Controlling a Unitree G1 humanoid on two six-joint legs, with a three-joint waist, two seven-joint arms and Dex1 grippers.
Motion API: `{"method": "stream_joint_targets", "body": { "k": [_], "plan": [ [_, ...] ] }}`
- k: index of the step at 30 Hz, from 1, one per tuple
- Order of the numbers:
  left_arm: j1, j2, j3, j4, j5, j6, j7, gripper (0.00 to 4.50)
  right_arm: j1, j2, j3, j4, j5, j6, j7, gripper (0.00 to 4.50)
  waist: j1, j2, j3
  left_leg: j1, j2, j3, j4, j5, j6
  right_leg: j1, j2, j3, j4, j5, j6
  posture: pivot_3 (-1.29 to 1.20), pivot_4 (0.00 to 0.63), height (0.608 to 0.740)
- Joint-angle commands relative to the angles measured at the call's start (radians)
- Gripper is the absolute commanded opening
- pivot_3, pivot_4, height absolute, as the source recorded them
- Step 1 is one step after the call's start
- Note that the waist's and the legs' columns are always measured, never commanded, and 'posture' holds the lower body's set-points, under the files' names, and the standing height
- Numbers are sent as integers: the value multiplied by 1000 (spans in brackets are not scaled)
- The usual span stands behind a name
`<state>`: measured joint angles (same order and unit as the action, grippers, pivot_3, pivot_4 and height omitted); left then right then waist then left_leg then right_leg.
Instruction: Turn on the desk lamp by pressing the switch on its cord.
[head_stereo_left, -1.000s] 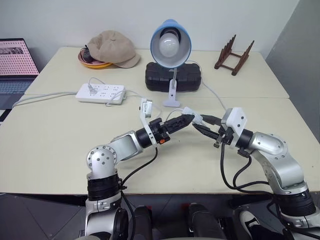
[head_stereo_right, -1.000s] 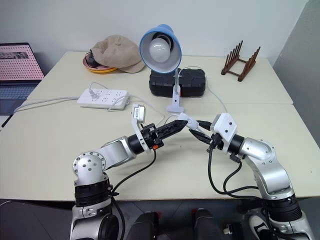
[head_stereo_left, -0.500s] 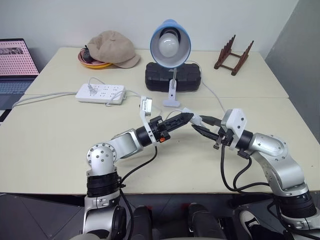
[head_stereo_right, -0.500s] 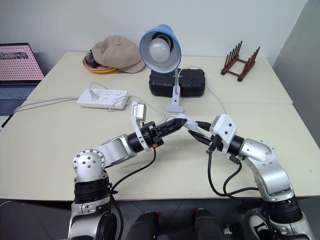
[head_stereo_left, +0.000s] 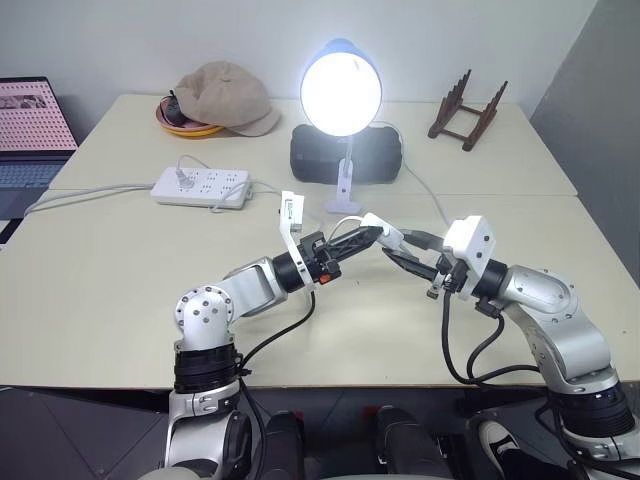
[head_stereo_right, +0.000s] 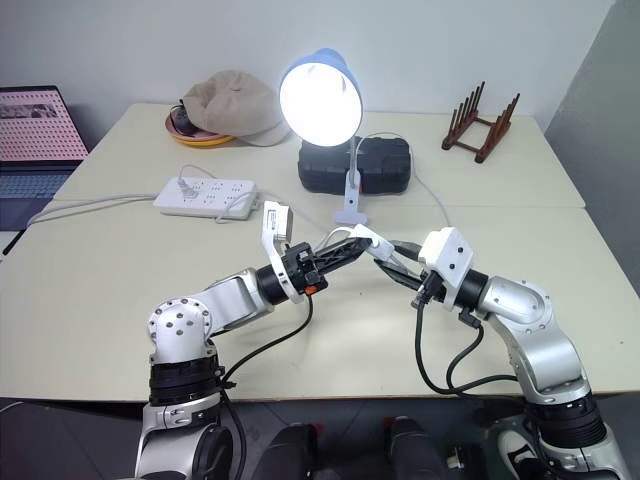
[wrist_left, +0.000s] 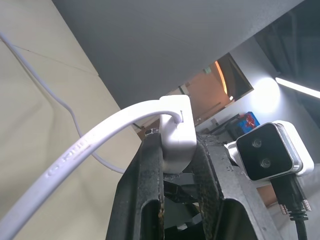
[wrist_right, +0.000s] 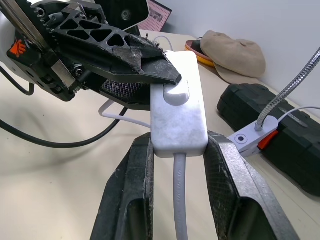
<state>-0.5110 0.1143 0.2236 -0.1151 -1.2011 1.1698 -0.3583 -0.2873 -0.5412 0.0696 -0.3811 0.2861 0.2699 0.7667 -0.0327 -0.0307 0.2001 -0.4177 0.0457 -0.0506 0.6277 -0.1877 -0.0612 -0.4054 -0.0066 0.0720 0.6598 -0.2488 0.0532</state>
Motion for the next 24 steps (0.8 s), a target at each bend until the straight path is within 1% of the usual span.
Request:
{"method": "stream_joint_targets", "body": {
  "k": [1,3,6,7,8,9,10,12,14,16,17,18,20,21,22,24],
  "plan": [
    [2,-1,-6,-33,-46,-3,3,490,-5,-8,0,-40,-1,-27,10,1030,0,0,0,0,0,0,0,0,0,0,0,0,0,0,0,0,150,740],
    [4,1,-5,-35,-53,-3,6,490,-4,-8,1,-37,-2,-29,11,1030,0,0,0,0,0,0,0,0,0,0,0,0,0,0,0,0,150,740],
    [16,14,-27,-59,14,-51,6,489,-14,-2,1,-26,-1,-32,8,1030,0,0,0,0,0,0,0,0,0,0,0,0,0,0,0,0,150,740],
    [19,20,-29,-61,8,-50,-6,489,-18,1,2,-21,0,-31,7,1030,0,0,0,0,0,0,0,0,0,0,0,0,0,0,0,0,150,740],
    [22,25,-30,-62,-2,-48,-15,1191,-21,3,2,-17,1,-31,6,1030,0,0,0,0,0,0,0,0,0,0,0,0,-1,0,0,0,150,740],
    [21,29,-28,-59,-14,-43,-16,1300,-25,5,2,-12,2,-30,6,1030,0,0,0,0,0,0,0,0,0,0,0,0,-1,0,0,0,150,740],
    [23,39,-26,-62,-26,-36,-15,1528,-31,8,2,-2,5,-28,6,1030,0,0,0,0,0,0,0,0,0,0,0,0,-1,0,0,0,150,740],
    [39,82,-20,-91,-45,-8,-11,1950,-51,14,4,36,7,-29,11,1030,-1,0,0,0,0,0,0,0,0,0,0,0,-1,0,0,0,150,740],
    [70,154,-12,-152,-61,19,-25,2301,-85,26,8,92,8,-18,11,1030,-9,0,0,0,0,0,0,0,0,0,0,0,0,0,0,0,150,740],
    [83,192,-9,-177,-75,23,-27,2710,-105,31,13,127,3,-17,16,1030,-10,0,0,0,0,0,-1,0,0,-1,0,0,-1,0,0,0,150,740],
    [81,234,10,-191,-75,21,-29,2922,-131,37,22,179,-5,-8,18,1030,-10,0,0,0,0,0,-2,0,0,-1,0,0,-1,0,-1,0,150,740],
    [76,317,39,-223,-62,19,-55,3169,-169,38,44,264,-25,5,34,1030,-10,0,0,0,0,0,-2,0,0,-1,0,0,-1,0,-1,0,150,740],
    [72,511,47,-305,28,-19,-167,3499,-231,35,90,420,-70,-3,71,1030,-21,-3,3,0,1,0,-2,0,0,-2,0,0,0,0,-1,0,150,740],
    [69,574,37,-323,62,-41,-206,3728,-249,36,102,466,-75,-2,90,1030,-24,-3,3,0,1,0,-2,0,0,-2,1,0,0,0,-1,0,150,740],
    [70,609,27,-327,82,-59,-230,3908,-261,38,107,492,-75,-4,102,1030,-25,-3,3,0,1,0,-3,0,0,-2,1,0,0,0,-2,0,150,740],
    [88,728,-18,-355,194,-150,-337,4339,-299,53,121,581,-92,-2,119,1030,-21,-3,3,0,1,1,-4,0,0,-2,0,0,-1,-1,-3,0,150,740]
  ]
}}
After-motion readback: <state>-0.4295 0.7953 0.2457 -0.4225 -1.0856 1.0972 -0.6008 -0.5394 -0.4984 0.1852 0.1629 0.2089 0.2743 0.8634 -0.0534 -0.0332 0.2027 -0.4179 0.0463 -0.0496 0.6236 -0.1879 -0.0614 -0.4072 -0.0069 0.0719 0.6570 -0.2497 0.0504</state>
